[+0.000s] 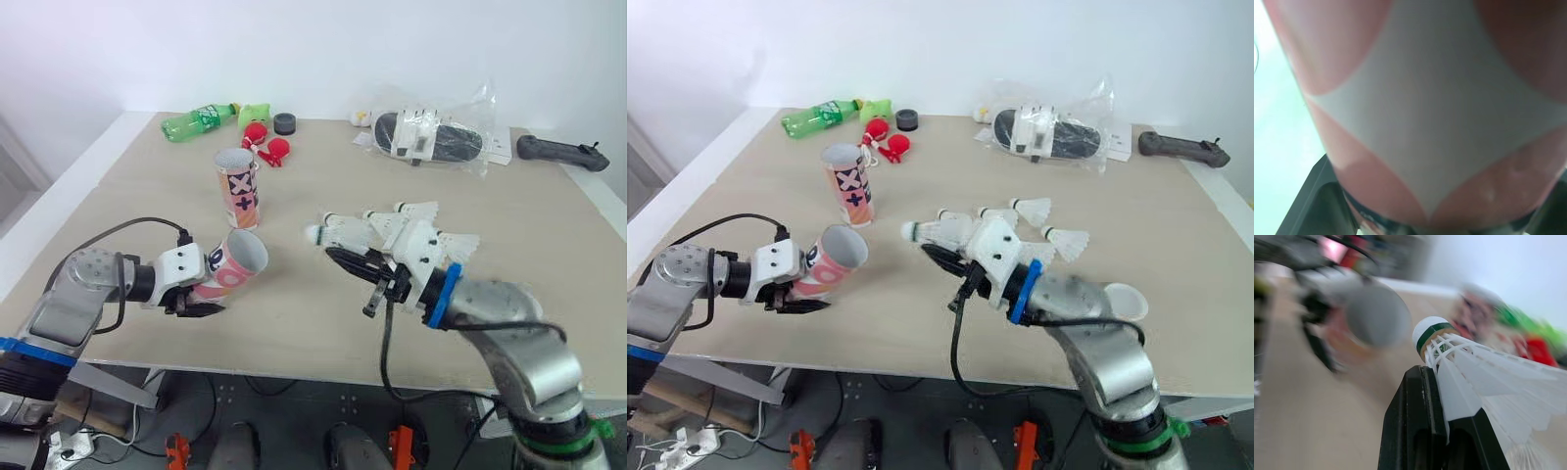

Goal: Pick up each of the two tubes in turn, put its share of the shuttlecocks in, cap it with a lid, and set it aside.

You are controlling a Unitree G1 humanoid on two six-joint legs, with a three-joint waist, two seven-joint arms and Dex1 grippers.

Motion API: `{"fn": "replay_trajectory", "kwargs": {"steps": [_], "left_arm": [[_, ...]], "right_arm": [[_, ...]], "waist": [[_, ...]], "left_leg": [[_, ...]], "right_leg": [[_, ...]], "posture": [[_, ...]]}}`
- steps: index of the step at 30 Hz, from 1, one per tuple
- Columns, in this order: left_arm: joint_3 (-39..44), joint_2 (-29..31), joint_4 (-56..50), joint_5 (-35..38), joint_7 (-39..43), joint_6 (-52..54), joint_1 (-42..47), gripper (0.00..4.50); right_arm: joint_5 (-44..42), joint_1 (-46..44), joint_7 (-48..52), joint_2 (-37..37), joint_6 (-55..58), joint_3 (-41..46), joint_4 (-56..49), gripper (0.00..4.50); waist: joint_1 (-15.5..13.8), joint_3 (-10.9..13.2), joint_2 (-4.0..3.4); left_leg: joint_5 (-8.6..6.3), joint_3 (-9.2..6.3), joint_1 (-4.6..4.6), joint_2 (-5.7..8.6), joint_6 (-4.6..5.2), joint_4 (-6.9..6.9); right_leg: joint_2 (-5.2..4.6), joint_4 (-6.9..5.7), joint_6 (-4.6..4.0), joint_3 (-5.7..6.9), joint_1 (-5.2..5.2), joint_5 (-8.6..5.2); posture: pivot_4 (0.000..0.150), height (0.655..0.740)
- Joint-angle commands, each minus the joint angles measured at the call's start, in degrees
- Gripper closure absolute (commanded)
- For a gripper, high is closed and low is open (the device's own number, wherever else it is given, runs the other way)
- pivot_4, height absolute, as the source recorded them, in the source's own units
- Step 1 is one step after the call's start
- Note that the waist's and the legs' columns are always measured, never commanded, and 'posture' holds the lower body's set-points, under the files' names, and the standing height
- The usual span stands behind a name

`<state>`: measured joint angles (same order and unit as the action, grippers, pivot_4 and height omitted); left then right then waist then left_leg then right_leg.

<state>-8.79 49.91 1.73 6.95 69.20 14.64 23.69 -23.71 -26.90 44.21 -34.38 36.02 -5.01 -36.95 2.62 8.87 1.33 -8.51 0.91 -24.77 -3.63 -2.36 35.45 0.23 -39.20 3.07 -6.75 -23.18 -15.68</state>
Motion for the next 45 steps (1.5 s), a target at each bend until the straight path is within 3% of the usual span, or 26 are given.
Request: {"fn": "replay_trajectory", "kwargs": {"steps": [1,4,11,18,19,21,28,36,41,45], "left_arm": [[-3.0,-1.1,1.4,-2.0,0.4,0.3,-0.4,1.49],[-3.0,-1.1,1.1,-2.1,0.4,0.6,-0.3,1.49],[-2.4,-0.8,-0.9,-1.8,0.4,2.0,-1.0,1.49],[-1.7,-0.3,-2.5,-1.5,0.3,3.1,-1.7,1.49],[-1.6,-0.2,-2.7,-1.4,0.4,3.3,-1.8,1.49],[-1.4,-0.2,-3.0,-1.2,0.5,3.8,-1.8,1.49],[-1.7,-0.3,-3.9,-1.1,0.8,4.9,-1.7,1.49],[-1.6,0.1,-4.4,-1.0,1.1,5.4,-1.7,1.49],[-1.5,0.3,-4.7,-0.8,1.2,5.6,-2.1,1.49],[-1.5,0.2,-4.8,-0.8,1.2,5.8,-2.0,1.49]], "right_arm": [[0.4,-10.3,8.0,-3.7,-0.9,-4.4,4.5,4.46],[4.9,-16.7,11.9,-5.0,-4.0,-10.4,9.1,4.46],[16.0,-25.6,13.1,0.9,-10.4,-21.8,22.5,4.46],[17.7,-25.9,13.8,4.2,-12.3,-22.8,24.5,4.46],[17.5,-25.9,13.9,4.6,-12.2,-22.6,24.2,3.81],[16.9,-25.7,14.2,5.2,-11.8,-21.6,23.7,3.41],[11.6,-23.6,13.0,6.5,-7.2,-14.3,19.8,0.04],[6.0,-13.1,4.0,5.1,3.5,-2.2,13.5,0.04],[12.7,-4.0,-10.2,8.9,6.0,-1.9,16.8,0.04],[18.9,-0.8,-24.2,16.8,6.9,-2.0,21.1,0.04]], "waist": [[0.0,0.0,-0.02],[0.0,0.0,0.00],[-0.3,0.0,0.00],[-0.6,0.0,-0.01],[-0.6,0.0,-0.01],[-0.6,0.0,-0.01],[-0.6,0.0,0.00],[-0.6,0.0,0.04],[-0.6,-0.1,0.11],[-0.4,-0.1,0.10]], "left_leg": [[0.00,0.15,0.08,0.04,0.00,-0.02],[0.01,0.27,0.09,0.06,0.02,-0.07],[0.03,0.59,-0.12,0.01,0.06,-0.06],[0.05,0.65,-0.34,0.00,0.08,-0.05],[0.04,0.64,-0.35,0.00,0.08,-0.06],[0.05,0.63,-0.38,-0.02,0.08,-0.08],[0.04,0.64,-0.39,-0.02,0.08,-0.08],[0.04,0.62,-0.41,-0.02,0.07,-0.12],[0.03,0.66,-0.40,-0.02,0.07,-0.15],[0.03,0.64,-0.40,-0.02,0.07,-0.19]], "right_leg": [[-0.15,0.01,-0.08,0.02,-0.02,0.04],[-0.37,0.06,-0.08,0.16,-0.03,0.05],[-0.58,0.07,0.02,0.37,-0.13,-0.06],[-0.58,0.07,0.01,0.38,-0.14,-0.17],[-0.57,0.07,-0.01,0.39,-0.09,-0.19],[-0.54,0.06,0.09,0.39,-0.08,-0.27],[-0.54,0.06,0.10,0.40,-0.07,-0.28],[-0.55,0.07,0.11,0.40,-0.05,-0.35],[-0.56,0.07,0.07,0.38,-0.09,-0.37],[-0.53,0.06,0.06,0.37,-0.13,-0.36]], "posture": [[0.150,0.7400],[0.150,0.7400],[0.150,0.7400],[0.150,0.7400],[0.150,0.7400],[0.150,0.7400],[0.150,0.7400],[0.150,0.7400],[0.150,0.7400],[0.150,0.7400]]}}
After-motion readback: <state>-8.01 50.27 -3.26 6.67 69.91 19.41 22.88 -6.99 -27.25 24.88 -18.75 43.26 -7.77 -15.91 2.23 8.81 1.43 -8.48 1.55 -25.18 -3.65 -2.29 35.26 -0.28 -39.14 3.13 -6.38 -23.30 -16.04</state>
